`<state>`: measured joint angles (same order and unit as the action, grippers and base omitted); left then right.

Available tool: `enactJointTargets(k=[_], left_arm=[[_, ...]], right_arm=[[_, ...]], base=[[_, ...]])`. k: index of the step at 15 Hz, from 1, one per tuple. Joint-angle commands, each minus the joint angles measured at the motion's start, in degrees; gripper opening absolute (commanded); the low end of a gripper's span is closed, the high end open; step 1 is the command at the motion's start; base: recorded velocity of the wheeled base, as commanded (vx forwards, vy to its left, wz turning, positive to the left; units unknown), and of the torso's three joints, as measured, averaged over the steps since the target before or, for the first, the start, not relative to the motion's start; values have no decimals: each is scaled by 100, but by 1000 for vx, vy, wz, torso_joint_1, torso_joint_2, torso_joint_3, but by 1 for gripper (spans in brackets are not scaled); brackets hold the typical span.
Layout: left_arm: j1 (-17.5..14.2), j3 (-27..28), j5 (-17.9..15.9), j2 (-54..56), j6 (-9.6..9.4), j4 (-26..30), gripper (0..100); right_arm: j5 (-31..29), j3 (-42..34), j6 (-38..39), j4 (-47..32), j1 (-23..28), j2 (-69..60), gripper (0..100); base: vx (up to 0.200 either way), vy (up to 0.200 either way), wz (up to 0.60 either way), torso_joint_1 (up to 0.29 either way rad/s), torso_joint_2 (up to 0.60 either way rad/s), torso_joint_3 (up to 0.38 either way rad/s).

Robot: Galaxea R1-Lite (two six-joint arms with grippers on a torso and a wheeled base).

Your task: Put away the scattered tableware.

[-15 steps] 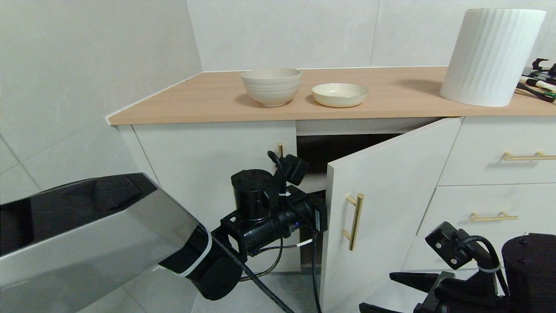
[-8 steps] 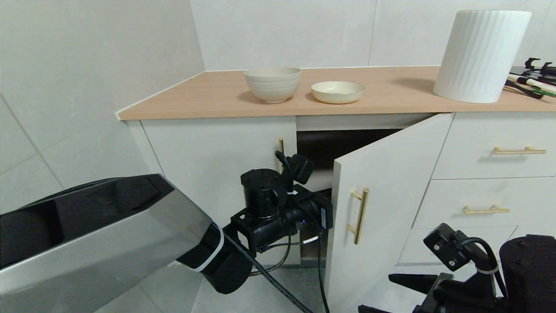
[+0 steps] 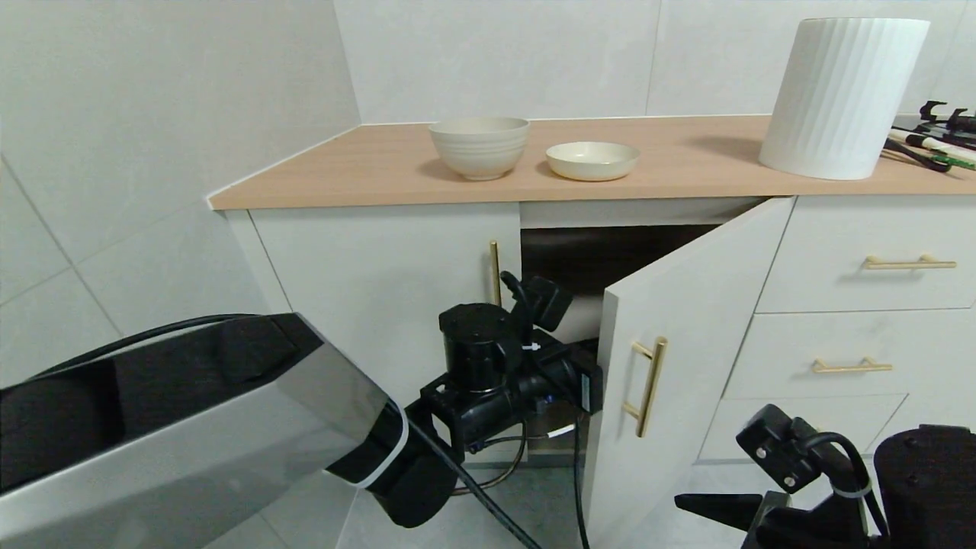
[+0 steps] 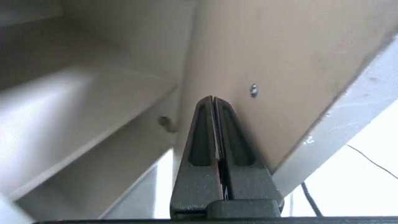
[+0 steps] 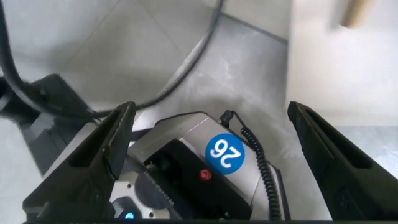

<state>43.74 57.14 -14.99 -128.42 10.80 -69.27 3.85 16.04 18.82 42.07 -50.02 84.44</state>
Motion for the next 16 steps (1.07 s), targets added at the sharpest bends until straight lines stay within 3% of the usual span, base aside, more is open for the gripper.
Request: enactJointTargets(k=[1, 3, 4, 5, 9, 11, 12, 16], left_arm=[[557, -185, 137, 62, -25, -61, 0], [1163, -555, 190, 185, -69, -289, 0], [1163, -555, 190, 185, -69, -289, 0], [1181, -616, 190, 194, -192, -307, 0], [662, -651, 181, 467, -192, -272, 0], [574, -660, 190, 581, -192, -272, 0], [152, -932, 190, 1302, -192, -52, 0], [-779, -1293, 146, 2840, -201, 1126, 0]], right_arm=[[10, -128, -28, 3, -263, -33, 100], [54, -409, -107, 3, -632, -262, 100], [54, -409, -107, 3, -632, -262, 100], [45, -470, -195, 3, -790, -323, 100], [28, -444, -195, 3, -773, -323, 100], [19, -435, -204, 3, -773, -332, 100], [1, -435, -274, 12, -773, -385, 100], [1, -470, -652, 12, -781, -701, 100]], base=[[0, 0, 0, 0, 0, 0], [0, 0, 0, 0, 0, 0], [0, 0, 0, 0, 0, 0], [0, 0, 0, 0, 0, 0], [0, 0, 0, 0, 0, 0], [0, 0, 0, 0, 0, 0], [0, 0, 0, 0, 0, 0], [0, 0, 0, 0, 0, 0]])
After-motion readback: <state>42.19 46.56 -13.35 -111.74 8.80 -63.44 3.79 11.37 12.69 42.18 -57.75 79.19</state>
